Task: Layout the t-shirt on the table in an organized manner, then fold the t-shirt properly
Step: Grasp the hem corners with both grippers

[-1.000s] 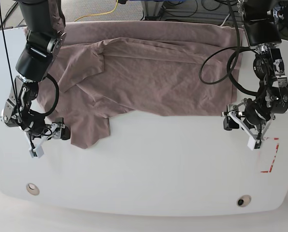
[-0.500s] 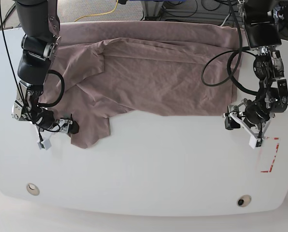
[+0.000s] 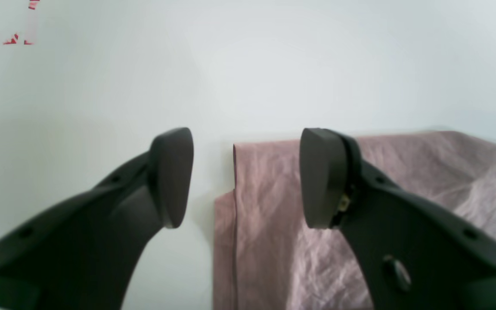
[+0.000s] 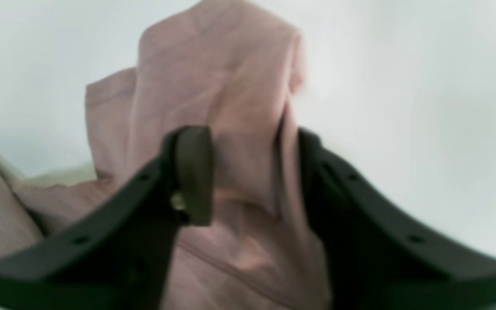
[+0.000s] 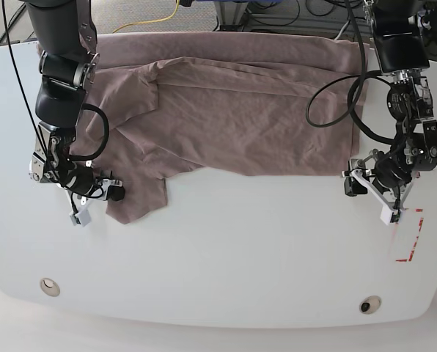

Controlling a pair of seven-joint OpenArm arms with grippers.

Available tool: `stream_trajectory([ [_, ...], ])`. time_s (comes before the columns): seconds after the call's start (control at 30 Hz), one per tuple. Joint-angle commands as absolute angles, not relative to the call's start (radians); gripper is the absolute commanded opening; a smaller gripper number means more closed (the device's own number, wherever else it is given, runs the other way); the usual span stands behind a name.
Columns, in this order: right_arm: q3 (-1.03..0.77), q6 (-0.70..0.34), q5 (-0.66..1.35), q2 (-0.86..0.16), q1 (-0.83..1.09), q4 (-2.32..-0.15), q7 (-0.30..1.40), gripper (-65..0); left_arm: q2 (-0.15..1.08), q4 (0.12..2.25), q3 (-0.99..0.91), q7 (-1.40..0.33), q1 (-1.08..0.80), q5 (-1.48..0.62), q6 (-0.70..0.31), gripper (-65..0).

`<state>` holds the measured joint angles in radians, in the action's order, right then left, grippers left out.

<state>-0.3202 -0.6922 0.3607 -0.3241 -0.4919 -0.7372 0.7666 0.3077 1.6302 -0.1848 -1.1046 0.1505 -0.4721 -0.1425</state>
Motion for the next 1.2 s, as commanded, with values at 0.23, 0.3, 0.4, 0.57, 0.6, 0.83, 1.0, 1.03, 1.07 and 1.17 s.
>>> stream_trajectory([
  [0.23,-0.321,-0.698,0.358,-0.338,-0.532,-0.746,0.762,-63.6,0.326,1.454,-0.191,-0.997,0.179,-0.479,-0.143,-28.1],
  [0.3,-0.321,-0.698,0.358,-0.338,-0.533,-0.746,0.762,-63.6,0.334,1.412,-0.188,-0.949,0.179,-0.481,-0.143,-27.9],
  [0.4,-0.321,-0.698,0.358,-0.338,-0.533,-0.746,0.762,-63.6,0.334,1.343,-0.185,-0.920,0.186,-0.481,-0.143,-27.9],
  [0.57,-0.321,-0.698,0.357,-0.338,-0.533,-0.746,0.762,-63.6,0.329,1.247,-0.185,-0.920,0.236,-0.483,-0.143,-27.9],
  [0.6,-0.321,-0.698,0.357,-0.338,-0.533,-0.746,0.762,-63.6,0.329,1.228,-0.185,-0.920,0.240,-0.483,-0.143,-27.9],
  [0.83,-0.321,-0.698,0.357,-0.338,-0.533,-0.746,0.762,-63.6,0.303,1.156,-0.183,-0.920,0.259,-0.484,-0.165,-27.9],
  [1.0,-0.321,-0.698,0.357,-0.337,-0.533,-0.746,0.762,-63.6,0.302,1.158,-0.159,-0.957,0.259,-0.484,-0.271,-27.9],
  [1.03,-0.321,-0.698,0.357,-0.335,-0.533,-0.746,0.762,-63.6,0.300,1.158,-0.154,-0.972,0.259,-0.484,-0.280,-28.2],
  [1.07,-0.321,-0.698,0.357,-0.335,-0.533,-0.746,0.762,-63.6,0.300,1.161,-0.154,-0.983,0.259,-0.484,-0.283,-28.2],
  [1.17,-0.321,-0.698,0.357,-0.337,-0.533,-0.746,0.762,-63.6,0.300,1.202,-0.154,-1.012,0.246,-0.484,-0.283,-28.2],
])
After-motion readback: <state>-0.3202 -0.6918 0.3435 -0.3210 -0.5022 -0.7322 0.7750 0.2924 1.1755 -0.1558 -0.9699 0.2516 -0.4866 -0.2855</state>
